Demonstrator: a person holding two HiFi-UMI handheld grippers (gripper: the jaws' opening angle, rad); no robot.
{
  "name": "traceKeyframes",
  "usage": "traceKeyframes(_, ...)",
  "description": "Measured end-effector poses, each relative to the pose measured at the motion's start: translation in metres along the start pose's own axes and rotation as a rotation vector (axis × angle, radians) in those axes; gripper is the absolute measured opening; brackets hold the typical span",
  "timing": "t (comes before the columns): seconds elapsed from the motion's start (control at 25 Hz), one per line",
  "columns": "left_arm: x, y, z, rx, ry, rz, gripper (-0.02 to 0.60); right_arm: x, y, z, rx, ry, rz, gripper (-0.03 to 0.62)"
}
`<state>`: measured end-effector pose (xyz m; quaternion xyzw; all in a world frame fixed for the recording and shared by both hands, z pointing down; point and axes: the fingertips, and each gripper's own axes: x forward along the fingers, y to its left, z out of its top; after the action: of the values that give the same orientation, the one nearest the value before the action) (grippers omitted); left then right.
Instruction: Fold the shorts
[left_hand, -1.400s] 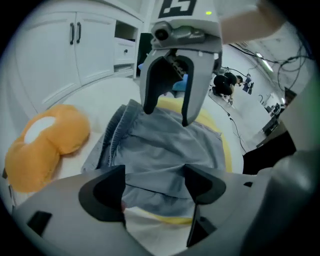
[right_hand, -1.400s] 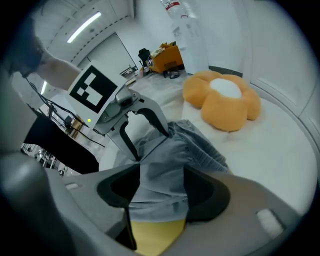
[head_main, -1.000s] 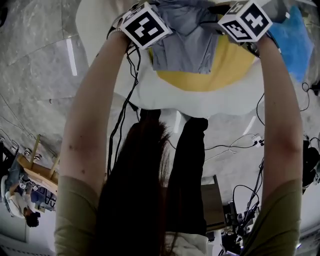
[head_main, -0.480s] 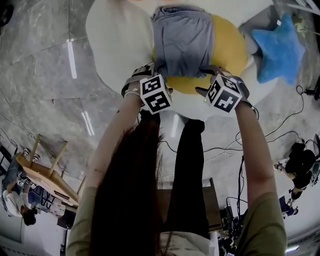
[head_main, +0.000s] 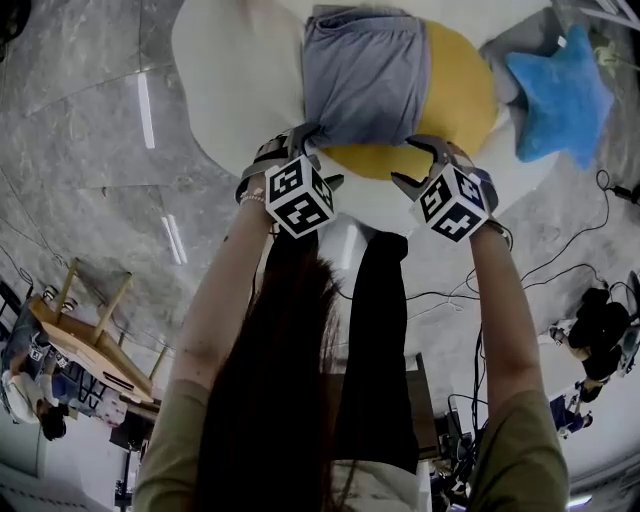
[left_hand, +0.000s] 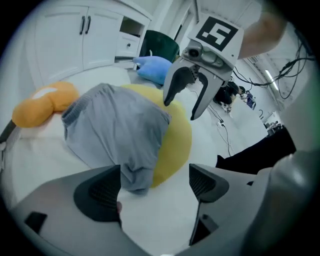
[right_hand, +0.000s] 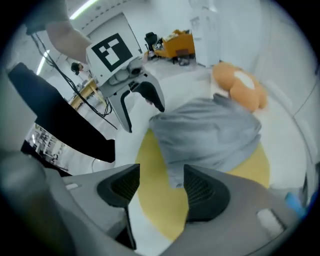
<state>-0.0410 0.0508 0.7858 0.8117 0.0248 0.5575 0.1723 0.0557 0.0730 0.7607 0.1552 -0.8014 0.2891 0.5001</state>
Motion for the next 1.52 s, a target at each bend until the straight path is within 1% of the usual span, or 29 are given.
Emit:
traceKeyframes(0.04, -0.003, 0.005, 0.008, 0.019, -0.018, 0.018, 0.412, -0.001, -0.007, 0.012, -0.047, -0.029, -0.03, 0.265)
traceKeyframes(0.08, -0.004, 0.011, 0.015, 0.041, -0.028, 0.029, 0.411, 0.001, -0.012, 0.02, -0.094, -0.034, -0.043, 0.265)
traceKeyframes(0.12, -0.004, 0.019, 0.022, 0.058, -0.035, 0.037, 0.412, 0.007, -0.015, 0.022, -0.132, -0.012, -0.04, 0.265)
traceKeyframes(0.16, -0.003, 0.029, 0.029, 0.069, -0.041, 0.043, 0.412, 0.014, -0.018, 0.019, -0.156, 0.031, -0.026, 0.265)
traceKeyframes(0.2, -0.002, 0.041, 0.038, 0.069, -0.051, 0.049, 0.411, 0.021, -0.021, 0.011, -0.161, 0.081, -0.01, 0.265)
traceKeyframes(0.24, -0.002, 0.055, 0.047, 0.058, -0.064, 0.054, 0.411, 0.026, -0.023, 0.002, -0.148, 0.12, 0.004, 0.265)
traceKeyframes(0.28, -0.003, 0.07, 0.056, 0.041, -0.078, 0.059, 0.411, 0.03, -0.025, -0.004, -0.119, 0.134, 0.011, 0.265)
traceKeyframes(0.36, -0.005, 0.099, 0.076, 0.025, -0.095, 0.071, 0.413, 0.031, -0.026, -0.007, -0.046, 0.098, 0.008, 0.265)
traceKeyframes(0.4, -0.005, 0.112, 0.085, 0.038, -0.092, 0.078, 0.411, 0.03, -0.027, -0.006, -0.023, 0.075, 0.005, 0.265)
traceKeyframes(0.48, -0.002, 0.132, 0.097, 0.079, -0.064, 0.082, 0.413, 0.027, -0.025, -0.004, -0.015, 0.05, 0.017, 0.265)
traceKeyframes(0.52, 0.001, 0.138, 0.099, 0.09, -0.043, 0.07, 0.413, 0.023, -0.024, -0.001, -0.008, 0.035, 0.033, 0.265)
traceKeyframes(0.6, 0.007, 0.147, 0.096, 0.081, 0.014, 0.034, 0.413, 0.014, -0.027, 0.005, 0.027, 0.006, 0.065, 0.265)
traceKeyframes(0.68, 0.011, 0.158, 0.088, 0.071, 0.066, 0.021, 0.413, 0.01, -0.031, 0.004, 0.036, 0.028, 0.093, 0.265)
traceKeyframes(0.72, 0.012, 0.162, 0.087, 0.072, 0.073, 0.023, 0.413, 0.011, -0.033, 0.0, 0.026, 0.057, 0.105, 0.265)
traceKeyframes(0.8, 0.014, 0.168, 0.09, 0.073, 0.063, 0.032, 0.413, 0.017, -0.033, -0.011, 0.006, 0.113, 0.125, 0.265)
traceKeyframes(0.84, 0.015, 0.169, 0.091, 0.073, 0.055, 0.031, 0.414, 0.02, -0.033, -0.015, 0.01, 0.126, 0.134, 0.265)
traceKeyframes(0.96, 0.012, 0.173, 0.095, 0.059, 0.039, 0.003, 0.416, 0.024, -0.034, -0.017, 0.053, 0.137, 0.154, 0.265)
traceKeyframes(1.08, -0.007, 0.176, 0.093, 0.054, 0.008, -0.015, 0.414, 0.014, -0.038, -0.007, 0.103, 0.133, 0.177, 0.265)
traceKeyframes(1.12, -0.016, 0.17, 0.09, 0.061, -0.005, -0.024, 0.414, 0.007, -0.042, 0.0, 0.119, 0.109, 0.168, 0.265)
traceKeyframes(1.2, -0.031, 0.15, 0.08, 0.106, -0.02, -0.044, 0.414, -0.007, -0.061, 0.021, 0.105, 0.035, 0.092, 0.265)
traceKeyframes(1.28, -0.033, 0.126, 0.066, 0.183, -0.008, -0.068, 0.414, -0.015, -0.086, 0.042, 0.034, -0.012, -0.013, 0.265)
traceKeyframes(1.32, -0.03, 0.115, 0.057, 0.219, 0.011, -0.08, 0.414, -0.014, -0.097, 0.05, -0.009, -0.015, -0.058, 0.265)
traceKeyframes(1.36, -0.025, 0.106, 0.048, 0.244, 0.036, -0.09, 0.414, -0.011, -0.107, 0.054, -0.05, 0.0, -0.089, 0.265)
traceKeyframes(1.4, -0.019, 0.099, 0.04, 0.254, 0.058, -0.098, 0.414, -0.006, -0.116, 0.054, -0.085, 0.036, -0.106, 0.265)
traceKeyframes(1.44, -0.012, 0.095, 0.034, 0.247, 0.074, -0.102, 0.414, -0.001, -0.124, 0.049, -0.114, 0.089, -0.11, 0.265)
traceKeyframes(1.52, 0.001, 0.09, 0.027, 0.203, 0.083, -0.101, 0.414, 0.009, -0.137, 0.035, -0.153, 0.192, -0.103, 0.265)
